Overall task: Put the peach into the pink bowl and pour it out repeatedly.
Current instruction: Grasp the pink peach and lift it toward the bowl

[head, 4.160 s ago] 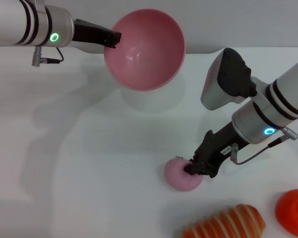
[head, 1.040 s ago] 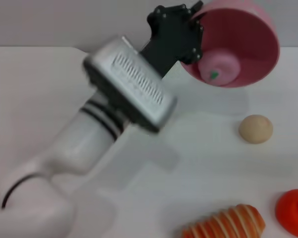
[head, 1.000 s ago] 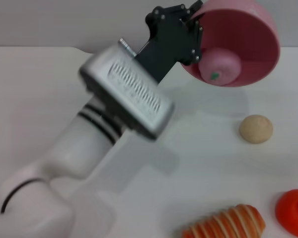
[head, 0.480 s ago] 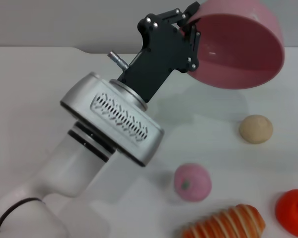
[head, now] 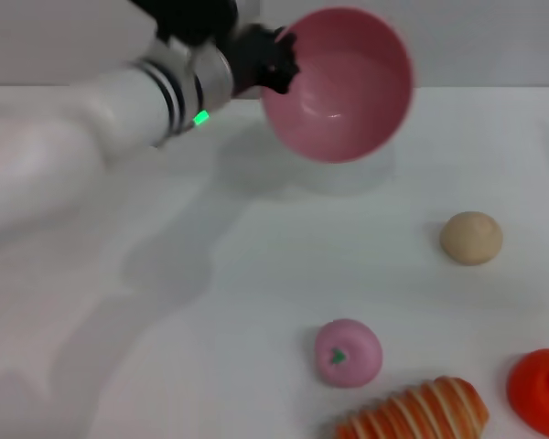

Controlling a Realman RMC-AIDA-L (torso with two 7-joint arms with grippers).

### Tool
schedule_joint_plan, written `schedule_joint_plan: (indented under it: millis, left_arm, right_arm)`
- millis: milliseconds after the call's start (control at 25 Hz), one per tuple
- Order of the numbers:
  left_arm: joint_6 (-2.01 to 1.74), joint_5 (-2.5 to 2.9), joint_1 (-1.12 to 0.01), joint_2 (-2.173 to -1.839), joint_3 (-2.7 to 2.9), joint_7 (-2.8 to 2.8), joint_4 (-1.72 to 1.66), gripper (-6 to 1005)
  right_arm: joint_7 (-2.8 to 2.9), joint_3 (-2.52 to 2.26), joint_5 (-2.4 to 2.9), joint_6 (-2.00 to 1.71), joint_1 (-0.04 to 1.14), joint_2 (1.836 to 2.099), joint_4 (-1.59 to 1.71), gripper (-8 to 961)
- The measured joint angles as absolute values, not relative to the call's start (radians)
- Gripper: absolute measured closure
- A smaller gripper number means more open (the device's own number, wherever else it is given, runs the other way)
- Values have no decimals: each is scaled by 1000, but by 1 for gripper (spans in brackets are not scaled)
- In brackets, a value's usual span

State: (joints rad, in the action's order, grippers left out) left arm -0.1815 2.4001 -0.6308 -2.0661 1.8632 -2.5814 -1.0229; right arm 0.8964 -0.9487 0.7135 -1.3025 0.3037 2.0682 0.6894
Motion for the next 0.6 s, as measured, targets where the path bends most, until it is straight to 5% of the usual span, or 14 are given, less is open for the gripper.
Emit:
schedule_joint_plan:
  millis: [120,360,600]
  left_arm:
    - [-441,2392,-723,-2062,1648,-2590,-949,964]
    - [-586,2398,-739,-2057,1427,-2583,-924,964]
    - [-613,2404,-736,-2050,1391,-2573,-914,964]
  right_arm:
    - [1051,-948,944,-1332,300,2068,813,515]
    - [1524,-974,1523,-1545,316,2068,1251,516]
    - [1919,-1136,2022,-1747,459,2067,1491,516]
